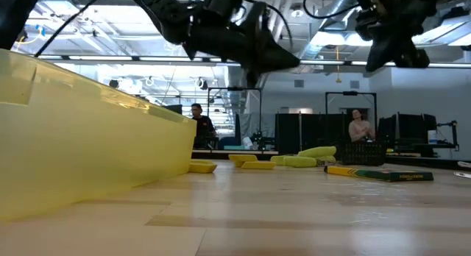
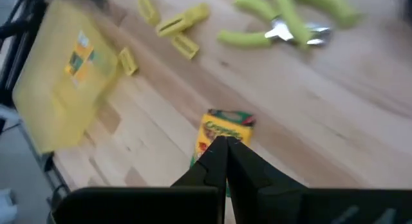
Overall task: Pick & Place School Supplies
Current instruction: Put the yellow crayon box into the yellow bin
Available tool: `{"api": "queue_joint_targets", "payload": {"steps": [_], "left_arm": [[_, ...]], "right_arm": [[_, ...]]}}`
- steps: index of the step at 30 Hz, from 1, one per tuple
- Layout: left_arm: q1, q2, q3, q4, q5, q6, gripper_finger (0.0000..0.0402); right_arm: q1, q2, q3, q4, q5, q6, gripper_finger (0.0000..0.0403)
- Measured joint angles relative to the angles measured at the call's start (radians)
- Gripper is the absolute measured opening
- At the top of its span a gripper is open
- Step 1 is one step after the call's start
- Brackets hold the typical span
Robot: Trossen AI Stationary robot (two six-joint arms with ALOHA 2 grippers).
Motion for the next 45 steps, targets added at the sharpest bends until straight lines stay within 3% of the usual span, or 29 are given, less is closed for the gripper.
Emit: {"api": "queue_joint_targets", "payload": {"steps": [7, 13, 17, 35, 45], "left_arm": [[0.087, -0.109, 0.0, -0.142, -0.008, 0.057, 0.0001], [0.108, -0.118, 0.0, -0.226, -0.008, 0.104, 0.0001], [0.107, -0.109, 0.0, -0.236, -0.008, 0.106, 0.0001], [0.107, -0.108, 0.0, -0.28, -0.008, 0.105, 0.0001], [0.107, -0.108, -0.042, -0.28, -0.009, 0.1, 0.0001]], "right_arm": [[0.065, 0.028, -0.21, 0.303, -0.056, 0.118, 0.0], [0.099, 0.071, -0.317, 0.363, -0.13, 0.153, 0.0], [0.125, 0.124, -0.374, 0.497, -0.163, 0.182, 0.0], [0.166, 0.486, -0.395, 0.809, -0.238, 0.171, 0.0], [0.091, 0.406, -0.395, 0.821, -0.24, 0.142, 0.0]]}}
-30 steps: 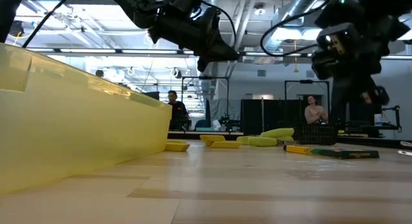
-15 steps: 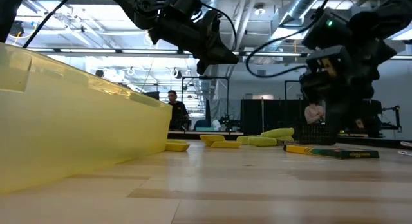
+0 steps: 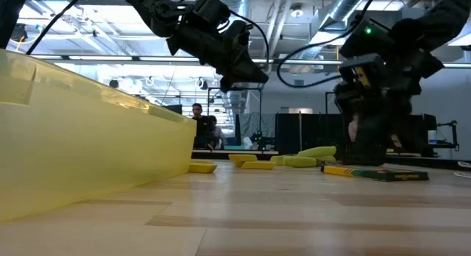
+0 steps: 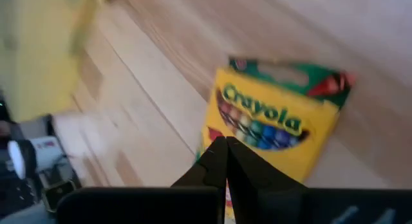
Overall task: Pick & Place School Supplies
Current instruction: Put the yellow crayon box into the yellow bin
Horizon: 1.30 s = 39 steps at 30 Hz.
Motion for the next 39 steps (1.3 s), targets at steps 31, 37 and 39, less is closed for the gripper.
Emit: {"api": "queue_joint_targets", "payload": {"steps": [31, 37, 39], "left_arm": [[0.0, 0.0, -0.02, 0.008, -0.001, -0.022, 0.0001], [0.0, 0.0, -0.02, 0.007, -0.001, -0.022, 0.0001], [0.0, 0.0, -0.02, 0.005, -0.001, -0.022, 0.0001]], "right_arm": [[-0.007, 0.03, 0.0, -0.137, -0.041, -0.065, 0.0], [-0.037, 0.029, 0.001, -0.173, -0.051, -0.097, 0.0], [-0.051, 0.029, 0.001, -0.174, -0.052, -0.106, 0.0]]}}
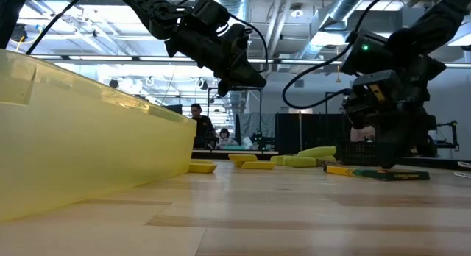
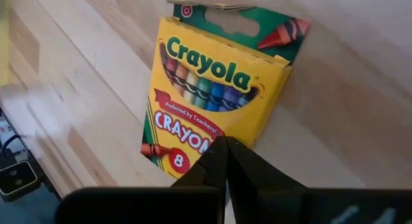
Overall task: Pick & Place School Supplies
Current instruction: Put the yellow crayon box into the yellow bin
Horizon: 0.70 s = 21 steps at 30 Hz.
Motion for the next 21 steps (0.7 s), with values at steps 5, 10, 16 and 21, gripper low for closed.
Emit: {"api": "queue_joint_targets", "payload": {"steps": [5, 10, 16, 21], "left_arm": [[0.0, 0.0, 0.0, 0.0, 0.0, -0.006, 0.0001], [0.0, 0.0, 0.0, 0.0, 0.003, -0.008, 0.0001], [0.0, 0.0, 0.0, 0.0, 0.005, -0.008, 0.0001], [0.0, 0.0, 0.0, 0.0, 0.006, -0.008, 0.0001]], "right_arm": [[-0.034, 0.0, 0.0, -0.005, 0.0, -0.042, 0.0], [-0.08, -0.002, 0.002, -0.045, -0.005, -0.102, 0.0], [-0.135, -0.003, -0.045, -0.007, -0.047, -0.142, 0.0], [-0.157, -0.007, -0.117, 0.084, -0.095, -0.136, 0.0]]}}
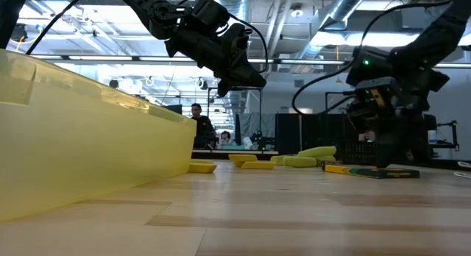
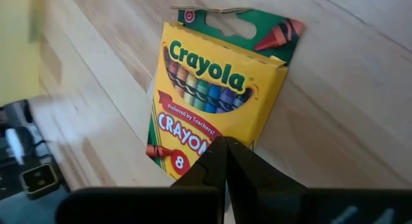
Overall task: Pick & Place School Supplies
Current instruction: Put the yellow crayon box into the yellow bin
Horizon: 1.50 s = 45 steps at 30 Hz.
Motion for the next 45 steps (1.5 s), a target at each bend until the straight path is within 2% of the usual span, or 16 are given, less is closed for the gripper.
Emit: {"api": "queue_joint_targets", "payload": {"steps": [17, 31, 33, 45], "left_arm": [[0.0, 0.0, 0.0, -0.001, 0.001, -0.015, 0.0001], [0.0, 0.0, 0.0, -0.001, 0.003, -0.015, 0.0001], [0.0, 0.0, 0.0, -0.001, 0.003, -0.018, 0.0001], [0.0, 0.0, 0.0, 0.0, 0.001, -0.025, 0.0001]], "right_arm": [[-0.11, 0.001, -0.063, 0.056, -0.1, -0.083, 0.0], [-0.185, 0.001, -0.063, -0.052, -0.154, -0.171, 0.0], [-0.202, 0.0, -0.062, -0.092, -0.109, -0.199, 0.0], [-0.224, 0.0, -0.062, -0.101, -0.114, -0.221, 0.0]]}}
